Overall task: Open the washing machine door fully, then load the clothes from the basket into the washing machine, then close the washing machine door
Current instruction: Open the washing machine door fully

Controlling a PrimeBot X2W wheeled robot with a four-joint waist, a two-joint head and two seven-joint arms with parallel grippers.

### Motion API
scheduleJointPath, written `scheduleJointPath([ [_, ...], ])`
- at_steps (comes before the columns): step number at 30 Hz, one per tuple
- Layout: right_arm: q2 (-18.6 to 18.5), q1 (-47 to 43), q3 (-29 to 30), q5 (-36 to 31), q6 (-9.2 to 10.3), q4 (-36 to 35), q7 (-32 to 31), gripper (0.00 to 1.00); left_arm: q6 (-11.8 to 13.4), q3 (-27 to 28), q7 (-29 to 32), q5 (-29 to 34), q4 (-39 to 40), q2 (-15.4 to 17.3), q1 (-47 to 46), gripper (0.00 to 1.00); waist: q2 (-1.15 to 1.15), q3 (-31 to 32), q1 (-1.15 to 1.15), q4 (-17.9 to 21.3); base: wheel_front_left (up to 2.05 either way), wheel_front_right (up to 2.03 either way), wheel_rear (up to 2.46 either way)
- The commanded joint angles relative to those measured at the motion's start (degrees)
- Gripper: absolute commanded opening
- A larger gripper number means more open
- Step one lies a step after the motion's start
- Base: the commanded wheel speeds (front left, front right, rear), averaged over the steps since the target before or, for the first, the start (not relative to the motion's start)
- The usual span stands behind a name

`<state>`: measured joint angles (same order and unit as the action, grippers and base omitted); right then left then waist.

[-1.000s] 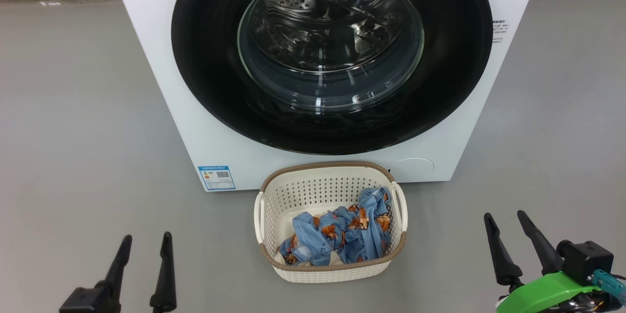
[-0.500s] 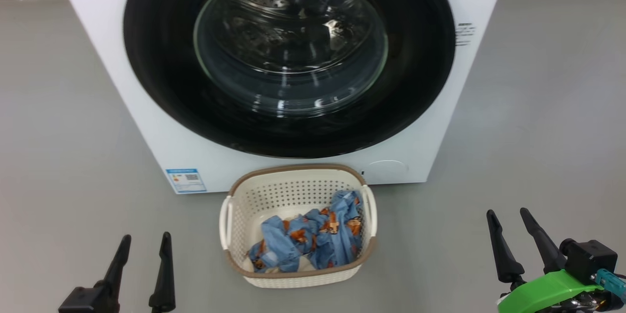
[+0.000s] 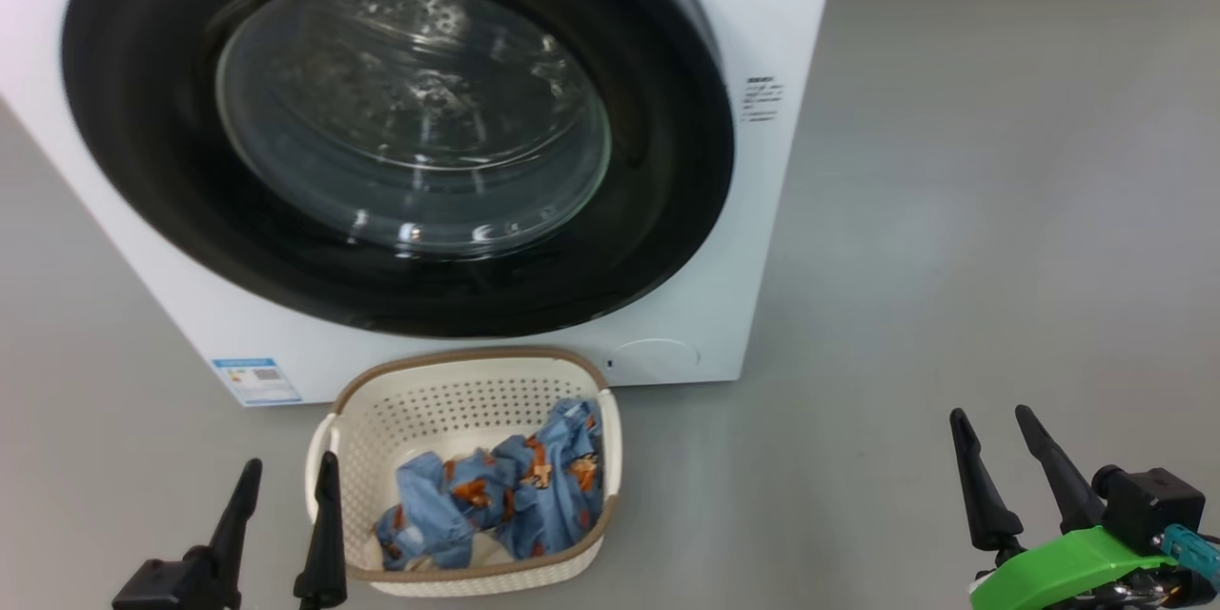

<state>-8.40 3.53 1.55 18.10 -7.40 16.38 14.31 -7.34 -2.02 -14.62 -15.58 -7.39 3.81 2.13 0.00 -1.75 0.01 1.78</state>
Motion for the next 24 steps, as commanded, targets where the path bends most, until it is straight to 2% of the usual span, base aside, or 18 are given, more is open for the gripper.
scheduleJointPath([
  [1, -0.4, 1.4, -1.1, -0.5, -0.09, -1.4, 0.7, 1.00, -0.1, 1.7, -0.4, -1.0, 1.5, 0.7, -2.2, 1.00, 0.00, 0.1, 0.00, 0.0, 1.79, 0.14, -1.93],
  [7, -0.4, 1.1, -1.1, -0.4, -0.09, -1.4, 0.7, 1.00, -0.1, 1.3, -0.4, -1.4, 1.8, 1.0, -1.9, 1.00, 0.00, 0.4, 0.00, 0.0, 1.19, 0.18, -1.38],
  [16, -0.6, 1.2, -0.9, -0.3, -0.09, -1.6, 0.7, 1.00, -0.1, 1.0, -0.4, -1.5, 1.7, 0.7, -2.0, 1.00, 0.00, 0.1, 0.00, -0.3, 0.15, 0.14, -0.29],
  [17, -0.5, 1.3, -0.8, -0.4, -0.09, -1.6, 0.7, 0.92, -0.1, 1.0, -0.4, -1.5, 1.6, 0.7, -2.0, 1.00, 0.00, 0.1, 0.00, -0.3, 0.00, 0.00, 0.00],
  [18, -0.4, 1.4, -0.8, -0.4, -0.09, -1.7, 0.7, 0.54, -0.1, 1.0, -0.4, -1.6, 1.6, 0.7, -2.0, 1.00, 0.00, 0.1, 0.00, -0.4, 0.00, 0.00, 0.00],
  [19, -0.3, 1.6, -0.8, -0.2, -0.09, -1.7, 0.7, 0.24, -0.1, 0.9, -0.4, -1.6, 1.7, 0.6, -2.1, 1.00, 0.00, 0.1, 0.00, -0.4, 0.00, 0.00, 0.00],
  [20, -0.3, 1.6, -0.8, -0.2, -0.09, -1.7, 0.7, 0.24, -0.1, 0.9, -0.4, -1.6, 1.7, 0.6, -2.1, 1.00, 0.00, 0.1, 0.00, -0.4, 0.00, 0.00, 0.00],
  [21, -0.1, 1.9, -0.8, 0.3, -0.09, -1.8, 0.7, 0.00, -0.1, 0.9, -0.4, -1.7, 1.7, 0.6, -2.1, 1.00, 0.00, 0.0, 0.00, -0.5, 0.00, 0.00, 0.00],
  [24, 0.6, 3.0, -0.5, 2.1, -0.09, -2.6, 0.7, 0.00, -0.1, 0.9, -0.4, -1.7, 1.7, 0.5, -2.2, 1.00, 0.00, -0.2, 0.00, -0.5, 0.00, 0.00, 0.00],
])
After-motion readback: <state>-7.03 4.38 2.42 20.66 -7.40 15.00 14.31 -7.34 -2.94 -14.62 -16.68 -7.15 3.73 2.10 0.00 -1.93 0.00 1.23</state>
